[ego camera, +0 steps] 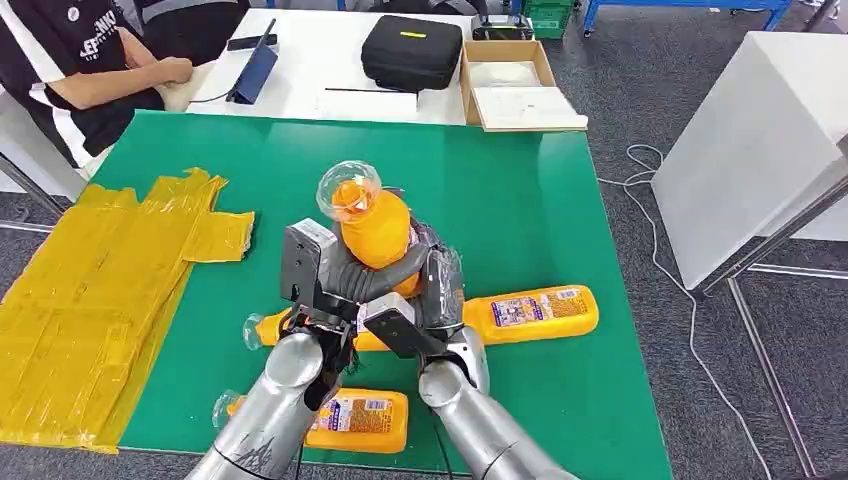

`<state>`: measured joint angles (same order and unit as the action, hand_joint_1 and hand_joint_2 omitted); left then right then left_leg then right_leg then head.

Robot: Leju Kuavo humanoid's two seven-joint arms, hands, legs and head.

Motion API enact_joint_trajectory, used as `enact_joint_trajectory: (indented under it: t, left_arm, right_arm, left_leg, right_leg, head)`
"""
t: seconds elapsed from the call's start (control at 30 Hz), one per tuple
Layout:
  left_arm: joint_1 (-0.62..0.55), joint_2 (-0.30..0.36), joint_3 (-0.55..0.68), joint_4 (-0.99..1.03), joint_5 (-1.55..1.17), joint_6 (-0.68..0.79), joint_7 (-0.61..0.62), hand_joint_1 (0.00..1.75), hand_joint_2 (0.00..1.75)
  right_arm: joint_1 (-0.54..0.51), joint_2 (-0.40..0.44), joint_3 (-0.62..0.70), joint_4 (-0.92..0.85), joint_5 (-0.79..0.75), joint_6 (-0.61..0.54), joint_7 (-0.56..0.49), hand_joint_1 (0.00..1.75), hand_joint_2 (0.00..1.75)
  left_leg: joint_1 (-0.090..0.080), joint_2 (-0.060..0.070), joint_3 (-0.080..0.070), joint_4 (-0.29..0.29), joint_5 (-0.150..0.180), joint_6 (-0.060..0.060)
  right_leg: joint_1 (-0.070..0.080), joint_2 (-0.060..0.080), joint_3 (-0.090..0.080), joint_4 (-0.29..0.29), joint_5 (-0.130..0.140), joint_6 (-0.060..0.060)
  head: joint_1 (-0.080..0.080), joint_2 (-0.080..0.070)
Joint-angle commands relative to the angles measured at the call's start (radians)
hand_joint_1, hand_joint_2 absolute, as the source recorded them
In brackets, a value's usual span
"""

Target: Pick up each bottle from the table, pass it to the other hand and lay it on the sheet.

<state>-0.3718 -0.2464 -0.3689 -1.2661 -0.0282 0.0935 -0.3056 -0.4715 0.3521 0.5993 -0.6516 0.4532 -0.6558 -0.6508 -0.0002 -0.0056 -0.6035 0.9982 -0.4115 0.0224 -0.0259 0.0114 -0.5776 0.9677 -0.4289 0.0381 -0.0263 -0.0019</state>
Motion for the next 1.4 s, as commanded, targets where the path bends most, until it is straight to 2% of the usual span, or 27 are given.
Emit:
enact_joint_trajectory:
  t: [0.03, 0.3, 0.33, 0.37, 0.4, 0.57, 0.7, 0.73, 0.8, 0.9, 0.93, 1.0, 1.03, 1.1, 1.13, 1.2, 1.23, 1.27, 1.3, 1.33, 1.37, 1.4]
  left_arm:
    - [-0.047, -0.008, -0.042, 0.048, 0.001, -0.022, 0.007, 1.75, 1.75]
    - [-0.028, 0.001, -0.005, 0.014, 0.029, -0.015, 0.001, 1.75, 1.75]
    - [-0.022, 0.007, 0.003, 0.003, 0.034, -0.013, -0.004, 1.75, 1.75]
    - [-0.011, 0.017, 0.013, -0.016, 0.038, -0.011, -0.008, 1.75, 1.75]
    - [-0.002, 0.022, 0.021, -0.029, 0.048, -0.014, -0.01, 1.75, 1.75]
    - [0.141, 0.107, 0.132, -0.258, 0.088, -0.016, -0.061, 1.75, 1.75]
    - [0.15, 0.104, 0.149, -0.277, 0.088, -0.036, -0.05, 1.75, 1.75]
    - [0.167, 0.097, 0.179, -0.295, 0.046, 0.023, -0.087, 1.75, 1.75]
    - [0.239, 0.13, 0.259, -0.367, 0.049, 0.055, -0.107, 1.75, 1.75]
    - [0.329, 0.159, 0.443, -0.42, -0.003, 0.111, -0.155, 1.75, 1.75]
    - [0.35, 0.158, 0.5, -0.42, -0.032, 0.122, -0.169, 1.75, 1.75]
    - [0.354, 0.154, 0.52, -0.42, -0.031, 0.101, -0.176, 1.75, 1.75]
    - [0.352, 0.142, 0.532, -0.414, -0.073, 0.14, -0.18, 1.75, 1.75]
    - [0.357, 0.148, 0.57, -0.39, -0.169, 0.249, -0.18, 1.75, 1.75]
    - [0.363, 0.171, 0.591, -0.346, -0.299, 0.339, -0.185, 1.75, 1.75]
    - [0.377, 0.19, 0.625, -0.266, -0.473, 0.479, -0.206, 1.75, 1.75]
    - [0.378, 0.208, 0.654, -0.175, -0.699, 0.605, -0.198, 1.75, 1.75]
    - [0.362, 0.161, 0.755, -0.154, -0.842, 0.605, -0.24, 1.75, 1.75]
    - [0.326, 0.09, 0.914, -0.145, -1.041, 0.605, -0.308, 1.75, 1.75]
    - [0.315, 0.077, 0.949, -0.131, -1.082, 0.605, -0.332, 1.75, 1.75]
    - [0.27, 0.05, 1.082, -0.097, -1.285, 0.605, -0.387, 1.75, 1.75]
    - [0.261, 0.052, 1.114, -0.109, -1.384, 0.605, -0.375, 1.75, 1.75]
  right_arm:
    - [0.01, -0.017, 0.031, -0.006, 0.006, -0.042, -0.004, 1.75, 1.75]
    - [0.026, -0.041, 0.039, -0.065, -0.037, -0.033, -0.003, 1.75, 1.75]
    - [0.037, -0.05, 0.04, -0.095, -0.049, -0.036, -0.009, 0.82, 1.75]
    - [0.053, -0.067, 0.046, -0.14, -0.058, -0.03, -0.01, 0.0, 1.75]
    - [0.066, -0.078, 0.052, -0.173, -0.06, -0.026, -0.007, 0.0, 1.75]
    - [0.252, -0.223, 0.105, -0.655, 0.031, -0.042, 0.063, 0.0, 1.75]
    - [0.249, -0.232, 0.116, -0.664, 0.036, -0.041, 0.081, 0.0, 1.75]
    - [0.266, -0.225, 0.088, -0.674, 0.049, -0.042, 0.054, 0.0, 1.75]
    - [0.303, -0.27, 0.085, -0.758, 0.035, -0.042, 0.062, 0.0, 1.75]
    - [0.359, -0.316, 0.008, -0.894, 0.087, -0.042, 0.098, 0.0, 1.75]
    - [0.376, -0.327, -0.02, -0.931, 0.115, -0.042, 0.105, 0.0, 1.75]
    - [0.379, -0.33, -0.026, -0.939, 0.115, -0.042, 0.107, 0.0, 1.75]
    - [0.382, -0.324, -0.038, -0.936, 0.134, -0.042, 0.113, 0.0, 1.75]
    - [0.401, -0.314, -0.092, -0.955, 0.2, -0.042, 0.126, 0.0, 1.75]
    - [0.419, -0.311, -0.138, -0.972, 0.245, -0.042, 0.126, 0.0, 1.75]
    - [0.451, -0.32, -0.199, -0.98, 0.256, -0.042, 0.097, 0.0, 1.75]
    - [0.472, -0.338, -0.225, -0.982, 0.245, -0.042, 0.085, 0.0, 1.75]
    - [0.488, -0.347, -0.238, -0.983, 0.234, -0.042, 0.07, 0.0, 1.75]
    - [0.505, -0.35, -0.254, -0.983, 0.239, -0.042, 0.06, 0.0, 1.75]
    - [0.509, -0.351, -0.258, -0.983, 0.245, -0.042, 0.057, 0.0, 1.75]
    - [0.526, -0.354, -0.272, -0.979, 0.293, -0.042, 0.069, 0.0, 1.75]
    - [0.53, -0.357, -0.277, -0.977, 0.309, -0.042, 0.074, 0.0, 1.75]
  left_leg:
    - [0.001, -0.002, 0.001, 0.0, 0.0, -0.001]
    - [0.001, -0.002, 0.001, 0.001, 0.0, -0.001]
    - [0.001, -0.002, 0.002, 0.001, -0.001, -0.002]
    - [0.001, -0.002, 0.002, 0.0, -0.001, -0.001]
    - [0.001, -0.002, 0.002, 0.001, -0.001, -0.002]
    - [0.0, 0.001, 0.002, -0.001, -0.001, -0.001]
    - [0.001, 0.002, 0.002, 0.0, -0.002, -0.002]
    - [0.0, 0.0, 0.0, 0.0, -0.001, -0.001]
    - [0.001, 0.001, 0.0, 0.0, -0.001, -0.002]
    - [0.0, 0.007, 0.004, -0.003, -0.002, -0.002]
    - [0.0, 0.005, 0.002, -0.002, -0.002, -0.001]
    - [0.0, 0.003, 0.002, -0.002, -0.002, -0.001]
    - [0.0, 0.003, 0.003, -0.001, -0.002, -0.002]
    - [0.001, 0.0, 0.001, 0.0, -0.002, -0.002]
    - [0.001, -0.001, 0.002, 0.0, -0.002, -0.002]
    - [0.001, 0.001, 0.003, -0.001, -0.002, -0.002]
    - [0.0, 0.001, 0.003, -0.003, -0.001, -0.001]
    - [0.0, 0.0, 0.005, -0.004, -0.001, -0.002]
    - [0.0, -0.001, 0.006, -0.005, 0.0, -0.002]
    - [0.0, -0.001, 0.006, -0.005, -0.001, -0.002]
    - [0.001, -0.001, 0.007, -0.004, -0.001, -0.002]
    - [0.001, -0.001, 0.003, -0.002, -0.001, -0.002]
  right_leg:
    - [0.001, -0.003, 0.002, 0.0, -0.001, -0.002]
    - [0.001, -0.003, 0.003, 0.0, -0.001, -0.002]
    - [0.002, -0.004, 0.004, 0.0, -0.001, -0.003]
    - [0.001, -0.003, 0.003, 0.0, -0.001, -0.002]
    - [0.001, -0.003, 0.004, 0.0, -0.001, -0.003]
    - [0.001, 0.0, 0.003, -0.001, 0.0, -0.002]
    - [0.001, 0.001, 0.002, 0.0, -0.001, -0.003]
    - [0.001, -0.001, 0.001, 0.0, -0.001, -0.002]
    - [0.001, 0.0, 0.0, -0.001, 0.0, -0.002]
    - [0.001, 0.006, 0.002, -0.002, 0.0, -0.003]
    - [0.0, 0.004, 0.001, -0.001, 0.0, -0.002]
    - [0.0, 0.002, 0.001, -0.001, -0.001, -0.002]
    - [0.001, 0.001, 0.003, -0.001, -0.002, -0.003]
    - [0.001, -0.002, 0.002, 0.0, -0.002, -0.003]
    - [0.002, -0.003, 0.003, 0.0, -0.002, -0.003]
    - [0.001, -0.001, 0.004, -0.001, -0.002, -0.004]
    - [0.0, -0.001, 0.003, -0.002, -0.001, -0.002]
    - [0.0, -0.002, 0.006, -0.003, -0.001, -0.003]
    - [0.0, -0.002, 0.006, -0.004, -0.001, -0.003]
    - [0.0, -0.002, 0.007, -0.004, -0.001, -0.003]
    - [0.001, -0.003, 0.008, -0.004, -0.002, -0.004]
    - [0.001, -0.002, 0.004, -0.003, -0.001, -0.003]
  head:
    - [0.0, 0.0]
    - [0.001, 0.0]
    - [0.0, 0.0]
    - [0.0, 0.0]
    - [0.0, 0.0]
    - [0.0, 0.0]
    - [0.001, 0.0]
    - [0.0, 0.0]
    - [0.0, 0.0]
    - [0.0, 0.0]
    - [0.0, 0.0]
    - [0.0, 0.0]
    - [0.0, 0.0]
    - [0.0, 0.0]
    - [0.001, 0.0]
    - [0.001, 0.0]
    - [0.001, 0.0]
    - [0.0, 0.0]
    - [0.0, 0.0]
    - [0.001, 0.0]
    - [0.0, 0.0]
    - [0.0, 0.0]
